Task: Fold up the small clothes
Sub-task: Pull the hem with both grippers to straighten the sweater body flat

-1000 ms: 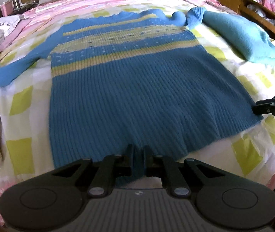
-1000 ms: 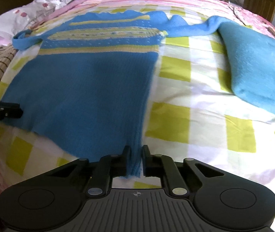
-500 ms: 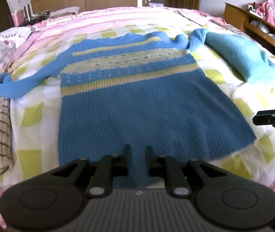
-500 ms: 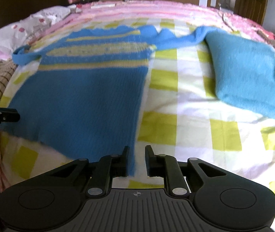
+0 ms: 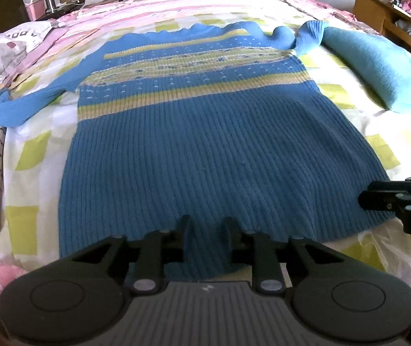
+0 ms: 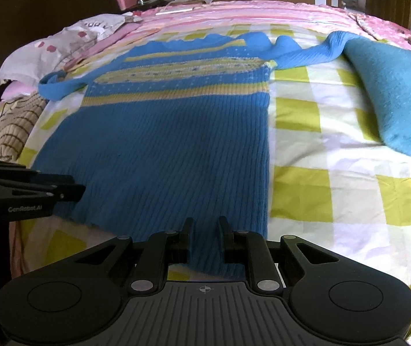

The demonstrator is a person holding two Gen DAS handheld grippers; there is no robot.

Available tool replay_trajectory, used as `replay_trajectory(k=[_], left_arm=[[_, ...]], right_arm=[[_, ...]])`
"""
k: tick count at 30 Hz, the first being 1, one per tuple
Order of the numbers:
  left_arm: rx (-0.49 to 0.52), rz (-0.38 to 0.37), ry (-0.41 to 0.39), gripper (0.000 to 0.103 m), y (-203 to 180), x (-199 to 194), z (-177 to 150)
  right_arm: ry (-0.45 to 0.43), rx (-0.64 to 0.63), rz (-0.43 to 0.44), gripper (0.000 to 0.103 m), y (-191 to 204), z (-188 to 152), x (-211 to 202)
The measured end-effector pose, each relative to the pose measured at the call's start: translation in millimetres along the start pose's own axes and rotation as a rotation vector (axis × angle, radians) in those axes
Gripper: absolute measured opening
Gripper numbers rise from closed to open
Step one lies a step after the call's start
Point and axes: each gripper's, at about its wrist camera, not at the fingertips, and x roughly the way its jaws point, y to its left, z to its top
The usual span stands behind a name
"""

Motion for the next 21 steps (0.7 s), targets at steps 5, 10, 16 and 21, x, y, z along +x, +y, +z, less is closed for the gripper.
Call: replay_trajectory(k=[5, 10, 16, 21], left_arm=[[0.003, 0.012, 0.005, 0.031, -4, -4, 2], [0.007, 0.004, -0.021, 0.036, -10, -11, 8], [0.032, -0.02, 0.008, 0.04, -19, -2, 13], [0.03, -0.077, -0.021, 0.04, -24, 3, 25]], right_arm=[[-0.01, 0.009, 0.007, 0.019, -2, 2, -3], [-0.038, 0.011, 0.013, 0.023, -3, 5, -5], [-0.021, 0.018, 0.014, 0.024, -7, 3, 1], [-0.052, 0.058, 0.004, 0.024, -16, 15, -9]])
